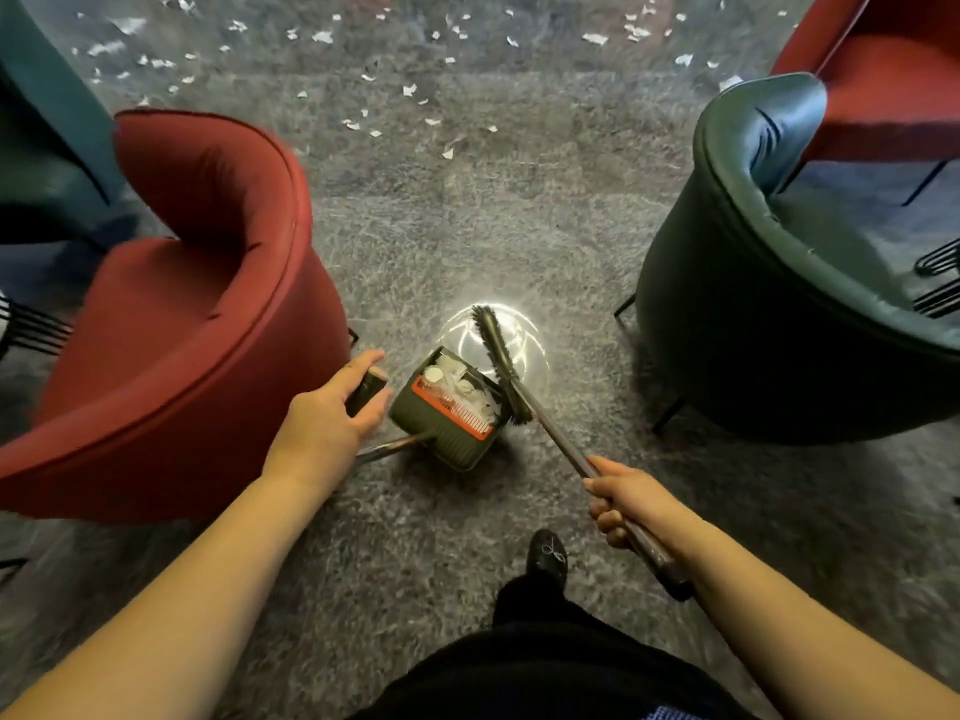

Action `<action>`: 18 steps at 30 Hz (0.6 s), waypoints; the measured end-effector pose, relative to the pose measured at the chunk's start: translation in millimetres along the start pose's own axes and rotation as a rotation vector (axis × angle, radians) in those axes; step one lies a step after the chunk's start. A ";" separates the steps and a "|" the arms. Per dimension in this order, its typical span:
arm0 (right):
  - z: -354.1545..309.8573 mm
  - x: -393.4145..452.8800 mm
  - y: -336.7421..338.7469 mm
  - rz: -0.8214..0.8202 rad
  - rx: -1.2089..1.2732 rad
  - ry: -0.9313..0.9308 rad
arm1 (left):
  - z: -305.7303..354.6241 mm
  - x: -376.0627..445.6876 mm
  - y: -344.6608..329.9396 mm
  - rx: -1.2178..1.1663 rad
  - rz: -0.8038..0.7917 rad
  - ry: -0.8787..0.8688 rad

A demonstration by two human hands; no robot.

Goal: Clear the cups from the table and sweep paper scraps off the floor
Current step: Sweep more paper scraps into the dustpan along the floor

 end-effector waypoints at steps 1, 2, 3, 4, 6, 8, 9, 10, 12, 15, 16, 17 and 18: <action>-15.9 8.4 7.8 -0.003 0.002 -0.003 | 8.7 18.2 -6.7 0.001 -0.002 0.008; -30.1 14.8 14.2 0.001 0.005 -0.004 | 16.6 33.1 -11.5 0.001 -0.007 0.021; -42.0 20.3 19.2 0.007 0.003 -0.006 | 23.4 45.3 -15.2 0.002 -0.011 0.028; -59.6 28.9 25.8 0.003 0.010 -0.007 | 32.2 63.4 -19.9 -0.002 -0.007 0.031; -88.7 41.3 34.9 -0.009 0.017 -0.011 | 46.3 92.4 -26.1 -0.005 -0.002 0.042; -118.1 52.8 40.2 -0.018 0.025 -0.005 | 57.5 117.2 -29.5 -0.014 0.008 0.045; -135.0 60.4 42.6 -0.020 0.031 0.000 | 63.0 132.5 -30.9 -0.020 0.017 0.047; -148.8 67.7 43.9 -0.013 0.035 0.002 | 67.5 145.5 -31.6 -0.022 0.023 0.049; -178.0 84.1 43.4 -0.004 0.051 -0.002 | 75.9 177.5 -32.2 -0.019 0.031 0.050; -219.5 108.3 37.1 0.015 0.072 0.009 | 85.1 229.2 -31.5 -0.008 0.022 0.032; -236.8 119.0 33.4 0.023 0.072 0.014 | 86.1 252.0 -31.5 -0.008 0.015 0.027; -252.8 126.6 29.7 0.032 0.072 0.019 | 87.1 272.1 -31.8 -0.001 0.004 0.020; -267.2 133.1 26.6 0.041 0.072 0.025 | 88.7 289.2 -31.5 0.005 -0.007 0.016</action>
Point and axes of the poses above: each hand's wrist, its own x-axis towards the middle knuckle, its own y-axis out of the back of the hand, z = x × y, the point moved 3 cm from there along x, towards the middle knuckle, and after that the axes turned 3 degrees about x, right-handed, at the moved point
